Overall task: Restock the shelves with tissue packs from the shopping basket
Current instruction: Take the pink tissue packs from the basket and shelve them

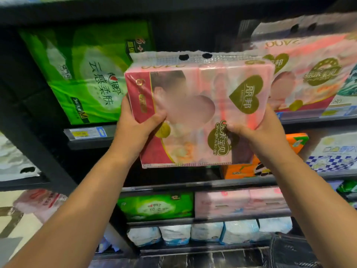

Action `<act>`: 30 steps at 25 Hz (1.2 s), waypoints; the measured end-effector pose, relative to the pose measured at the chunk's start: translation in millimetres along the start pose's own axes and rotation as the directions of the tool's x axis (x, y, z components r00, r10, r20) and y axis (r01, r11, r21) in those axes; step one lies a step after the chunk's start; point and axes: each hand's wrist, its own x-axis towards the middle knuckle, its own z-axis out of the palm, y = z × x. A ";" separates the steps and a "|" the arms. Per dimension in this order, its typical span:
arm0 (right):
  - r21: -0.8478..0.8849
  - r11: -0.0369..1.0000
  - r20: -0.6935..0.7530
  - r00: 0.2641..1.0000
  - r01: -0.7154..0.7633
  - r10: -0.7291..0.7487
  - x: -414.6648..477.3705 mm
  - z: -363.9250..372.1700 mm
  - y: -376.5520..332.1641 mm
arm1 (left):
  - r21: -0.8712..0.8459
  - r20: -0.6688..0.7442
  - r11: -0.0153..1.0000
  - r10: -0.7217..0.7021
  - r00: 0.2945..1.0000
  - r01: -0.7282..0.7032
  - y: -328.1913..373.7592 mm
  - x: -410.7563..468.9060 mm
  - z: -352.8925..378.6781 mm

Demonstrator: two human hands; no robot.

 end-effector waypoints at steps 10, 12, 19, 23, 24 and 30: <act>-0.049 0.991 0.006 0.992 0.128 -0.128 86.9 3.9 -7.2 | 0.170 -0.167 0.972 0.190 0.967 -0.162 3.9 66.8 28.9; -0.114 0.987 -0.066 0.991 0.112 -0.120 93.0 7.6 -4.2 | 0.159 -0.183 0.971 0.207 0.961 -0.179 -1.6 72.3 35.5; -0.485 0.870 -0.232 0.945 0.094 -0.232 90.5 13.3 2.8 | 0.146 -0.200 0.959 0.268 0.943 -0.241 -17.1 93.1 43.9; -0.701 0.709 -0.150 0.955 0.080 -0.255 111.9 0.5 -14.5 | 0.168 -0.197 0.947 0.306 0.931 -0.275 -24.8 104.0 44.4; -0.762 0.644 -0.120 0.961 0.072 -0.249 117.7 -3.4 -22.0 | 0.175 -0.191 0.944 0.310 0.931 -0.279 -26.5 106.6 44.3; -0.882 0.461 -0.030 0.965 0.097 -0.260 127.7 -16.2 -32.7 | 0.213 -0.199 0.921 0.369 0.908 -0.328 -33.2 109.2 51.1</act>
